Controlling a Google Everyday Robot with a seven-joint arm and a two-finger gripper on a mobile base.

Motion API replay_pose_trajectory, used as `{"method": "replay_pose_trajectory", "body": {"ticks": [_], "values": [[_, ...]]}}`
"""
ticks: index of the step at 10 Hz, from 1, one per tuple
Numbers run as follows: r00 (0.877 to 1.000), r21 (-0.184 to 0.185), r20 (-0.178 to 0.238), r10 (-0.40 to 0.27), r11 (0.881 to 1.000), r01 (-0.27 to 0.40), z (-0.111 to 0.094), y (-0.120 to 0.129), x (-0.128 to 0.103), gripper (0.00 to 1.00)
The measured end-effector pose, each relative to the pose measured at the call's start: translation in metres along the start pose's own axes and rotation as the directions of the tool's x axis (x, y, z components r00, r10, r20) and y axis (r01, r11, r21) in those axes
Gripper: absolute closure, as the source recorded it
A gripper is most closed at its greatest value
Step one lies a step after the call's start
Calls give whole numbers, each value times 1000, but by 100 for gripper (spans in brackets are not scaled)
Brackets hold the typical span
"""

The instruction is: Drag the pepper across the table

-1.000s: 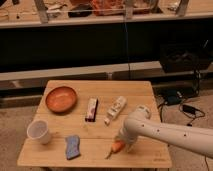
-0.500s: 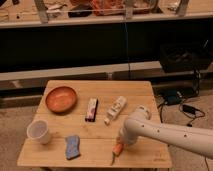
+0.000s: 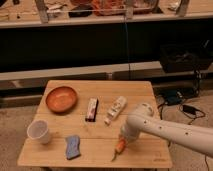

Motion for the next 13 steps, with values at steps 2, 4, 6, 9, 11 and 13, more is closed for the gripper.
{"method": "replay_pose_trajectory", "body": {"ticks": [2,4,6,9,11,13], "values": [[1000,7,0,13,1000,-13,-4,-2,6,99],[1000,11,2,18,1000,-18,-6,-9,11,99],[1000,14,2,30,999,-30,-8,-6,16,99],[999,26,3,50,998,-50,-11,-10,21,99],[997,37,6,77,996,-77,-14,-8,25,99],[994,49,6,107,993,-107,-18,-3,34,99]]}}
